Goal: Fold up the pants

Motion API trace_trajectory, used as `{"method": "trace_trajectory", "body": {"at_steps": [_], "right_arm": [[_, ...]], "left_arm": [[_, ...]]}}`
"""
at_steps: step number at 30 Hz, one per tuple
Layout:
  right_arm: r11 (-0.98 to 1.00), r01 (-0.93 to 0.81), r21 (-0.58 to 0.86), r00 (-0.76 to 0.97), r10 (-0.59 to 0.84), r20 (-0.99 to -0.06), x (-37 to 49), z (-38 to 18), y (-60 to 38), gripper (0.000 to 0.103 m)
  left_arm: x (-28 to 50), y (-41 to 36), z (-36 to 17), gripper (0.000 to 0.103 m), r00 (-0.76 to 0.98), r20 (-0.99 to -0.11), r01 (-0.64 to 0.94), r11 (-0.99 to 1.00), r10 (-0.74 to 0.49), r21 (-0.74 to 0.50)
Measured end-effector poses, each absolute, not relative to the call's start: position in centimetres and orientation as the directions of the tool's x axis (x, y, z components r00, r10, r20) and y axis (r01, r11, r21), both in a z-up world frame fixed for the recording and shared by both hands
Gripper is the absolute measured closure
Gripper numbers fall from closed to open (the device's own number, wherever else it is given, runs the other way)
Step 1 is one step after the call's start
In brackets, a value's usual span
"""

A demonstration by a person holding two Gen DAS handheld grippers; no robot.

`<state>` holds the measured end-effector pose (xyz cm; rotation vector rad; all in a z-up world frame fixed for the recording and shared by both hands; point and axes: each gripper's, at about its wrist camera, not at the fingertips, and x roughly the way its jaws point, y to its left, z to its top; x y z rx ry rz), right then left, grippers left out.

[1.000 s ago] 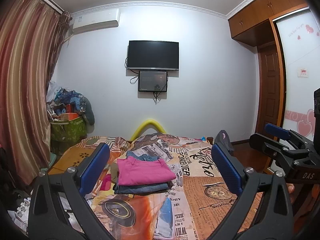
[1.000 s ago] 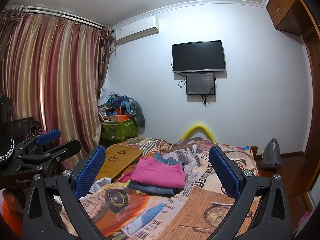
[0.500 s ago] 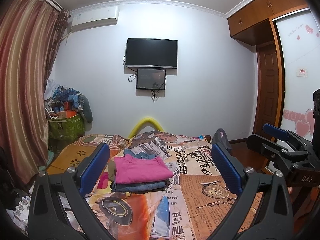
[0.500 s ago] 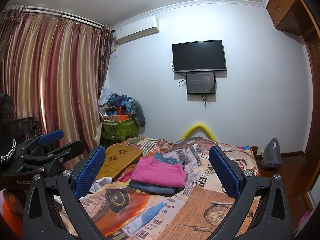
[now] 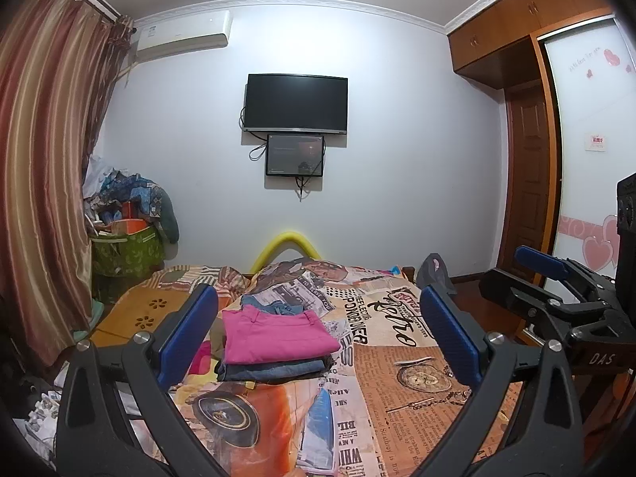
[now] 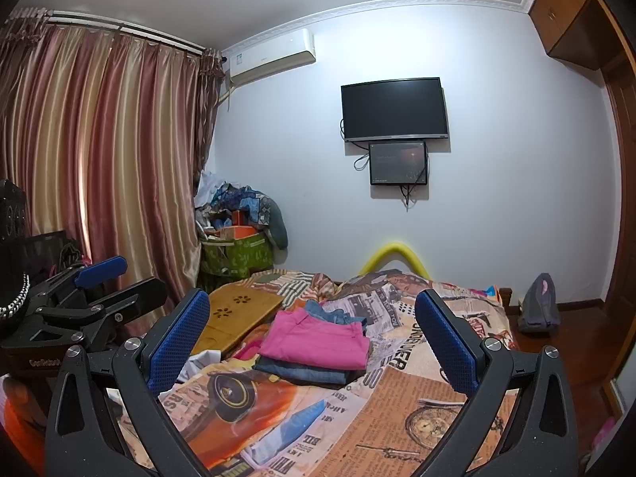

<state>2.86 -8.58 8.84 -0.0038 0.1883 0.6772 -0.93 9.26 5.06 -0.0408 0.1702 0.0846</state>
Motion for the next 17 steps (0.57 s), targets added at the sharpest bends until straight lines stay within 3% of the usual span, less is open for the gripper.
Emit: {"method": "trace_trajectory", "body": {"at_steps": [17], "right_arm": [[0.778,-0.625,0.061,0.760,0.625,-0.179,2.75,8.82,-8.16,0.000]], "left_arm": [[-1.14,9.26,5.22,0.000,0.982,-0.166,-0.099,0.994,0.092,-0.039]]}}
